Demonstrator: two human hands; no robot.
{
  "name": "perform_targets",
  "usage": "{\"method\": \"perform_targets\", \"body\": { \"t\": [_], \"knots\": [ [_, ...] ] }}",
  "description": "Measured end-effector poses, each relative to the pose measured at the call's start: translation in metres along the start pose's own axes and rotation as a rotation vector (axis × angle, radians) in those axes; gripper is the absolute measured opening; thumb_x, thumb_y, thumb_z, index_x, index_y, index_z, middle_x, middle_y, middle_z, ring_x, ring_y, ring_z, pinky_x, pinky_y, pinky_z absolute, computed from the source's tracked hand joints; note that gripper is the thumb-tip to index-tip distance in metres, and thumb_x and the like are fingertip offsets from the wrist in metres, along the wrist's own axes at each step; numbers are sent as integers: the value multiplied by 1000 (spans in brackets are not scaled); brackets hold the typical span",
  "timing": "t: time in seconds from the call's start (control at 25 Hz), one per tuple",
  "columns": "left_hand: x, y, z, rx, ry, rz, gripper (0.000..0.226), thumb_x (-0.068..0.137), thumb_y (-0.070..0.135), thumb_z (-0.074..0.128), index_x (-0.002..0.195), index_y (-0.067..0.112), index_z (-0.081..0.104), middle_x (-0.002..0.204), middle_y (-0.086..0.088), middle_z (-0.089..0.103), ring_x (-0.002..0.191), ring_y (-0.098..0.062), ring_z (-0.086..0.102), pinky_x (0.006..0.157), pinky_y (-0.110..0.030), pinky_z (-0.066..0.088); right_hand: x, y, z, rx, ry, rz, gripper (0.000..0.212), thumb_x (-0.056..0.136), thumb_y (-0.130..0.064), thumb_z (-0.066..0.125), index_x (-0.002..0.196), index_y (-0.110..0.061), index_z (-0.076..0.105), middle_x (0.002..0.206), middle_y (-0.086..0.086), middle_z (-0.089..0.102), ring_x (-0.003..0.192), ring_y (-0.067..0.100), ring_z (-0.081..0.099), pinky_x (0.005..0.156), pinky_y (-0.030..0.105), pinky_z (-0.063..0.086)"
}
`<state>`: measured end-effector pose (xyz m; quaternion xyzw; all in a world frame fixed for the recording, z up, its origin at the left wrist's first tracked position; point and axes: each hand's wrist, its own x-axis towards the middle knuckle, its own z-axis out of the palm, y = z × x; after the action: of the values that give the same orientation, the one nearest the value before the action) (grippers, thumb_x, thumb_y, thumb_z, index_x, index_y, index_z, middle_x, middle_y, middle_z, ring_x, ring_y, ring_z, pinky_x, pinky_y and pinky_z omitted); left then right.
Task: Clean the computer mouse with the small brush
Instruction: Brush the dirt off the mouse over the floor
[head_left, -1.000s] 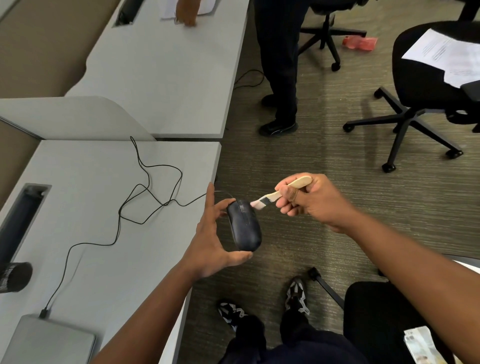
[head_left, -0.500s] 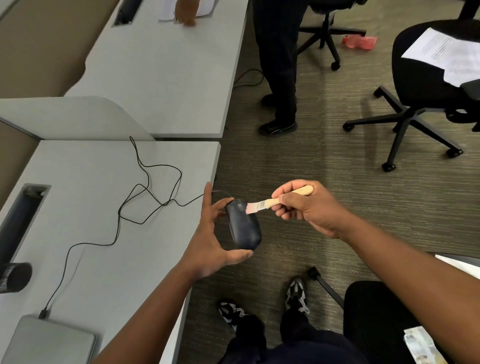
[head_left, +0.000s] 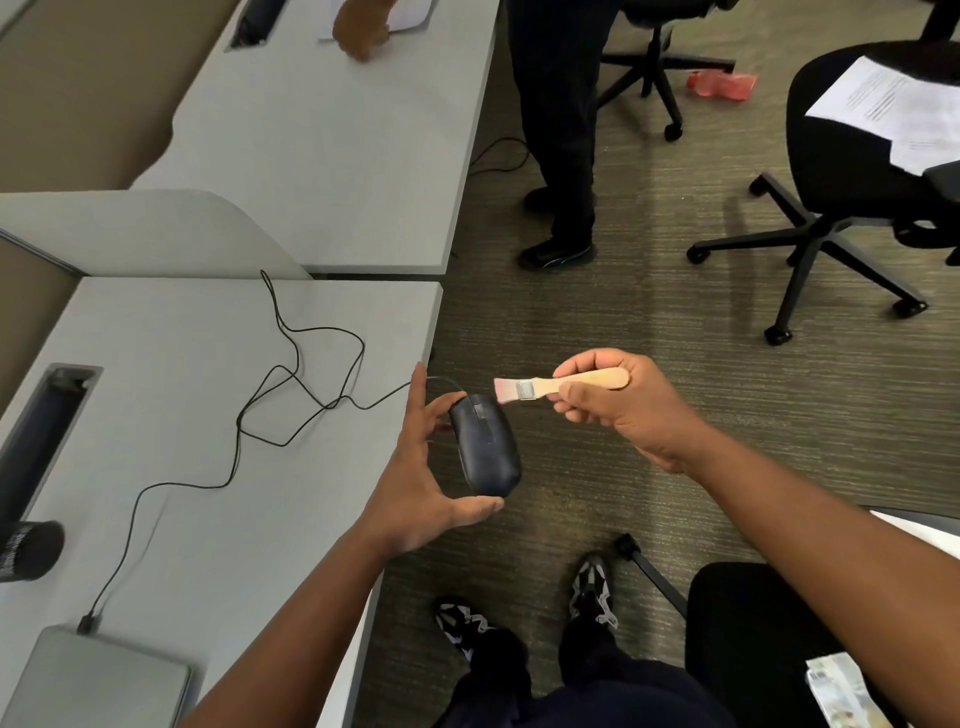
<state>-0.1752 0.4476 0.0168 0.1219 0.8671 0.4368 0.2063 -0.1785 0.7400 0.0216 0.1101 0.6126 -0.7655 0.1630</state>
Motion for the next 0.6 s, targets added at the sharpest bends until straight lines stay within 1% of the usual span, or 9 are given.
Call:
{"method": "perform_targets", "body": {
  "t": [0.08,0.16,0.24,0.28,0.36,0.4,0.48,0.56,0.6],
  "knots": [
    [0,1,0,7,2,7,159,56,53,102,163,64,-15,161,28,41,138,6,49,105,-14,37,-2,-3,1,-150,-61,-47,17,90,-3,78,99,-17,81,88,11,78,77,14,68,75,25,59],
    [0,2,0,20,8,24,152,55,54,101,159,72,-9,169,22,33,138,8,48,105,-15,36,-4,-11,0,-245,-126,-48,15,89,-5,79,101,-14,82,89,13,78,80,17,67,78,29,59],
    [-1,5,0,45,17,46,141,54,55,100,147,86,-1,178,10,18,140,5,47,106,-16,36,-4,-20,-2,-183,-116,-33,11,91,-5,77,100,-11,81,90,17,79,78,19,69,72,28,60],
    [-2,6,0,56,17,50,138,53,55,100,142,90,1,180,7,15,144,0,46,106,-17,35,-4,-23,-1,-143,-85,-29,9,94,-6,75,100,-10,80,87,16,79,74,18,70,67,26,60],
    [-3,7,2,75,9,58,136,54,53,99,138,93,-1,180,4,16,148,-12,44,106,-18,35,-1,-28,5,-123,-26,-11,8,99,-8,69,98,-9,77,78,12,78,65,17,69,57,24,57],
    [-3,8,2,85,6,64,137,54,52,99,137,94,-1,180,4,17,148,-15,44,106,-20,35,1,-28,10,-132,-10,6,8,100,-9,67,97,-8,74,74,10,77,61,16,68,53,24,55],
    [-2,11,3,109,-1,81,136,55,51,99,139,92,0,181,8,13,149,-14,42,110,-28,40,3,-27,22,-159,19,33,9,99,-11,64,95,-9,72,67,7,74,54,13,64,48,22,50],
    [-1,13,4,135,-13,87,132,57,50,100,142,89,7,181,14,3,150,-8,39,116,-36,43,6,-26,30,-208,63,25,10,96,-14,63,92,-11,72,63,4,73,51,11,63,46,21,48],
    [-2,14,5,136,-22,85,131,57,49,100,144,86,10,181,16,-1,151,-8,39,118,-40,44,7,-25,34,-233,88,10,11,95,-17,63,90,-12,71,62,4,73,51,10,63,45,21,47]
  ]
}}
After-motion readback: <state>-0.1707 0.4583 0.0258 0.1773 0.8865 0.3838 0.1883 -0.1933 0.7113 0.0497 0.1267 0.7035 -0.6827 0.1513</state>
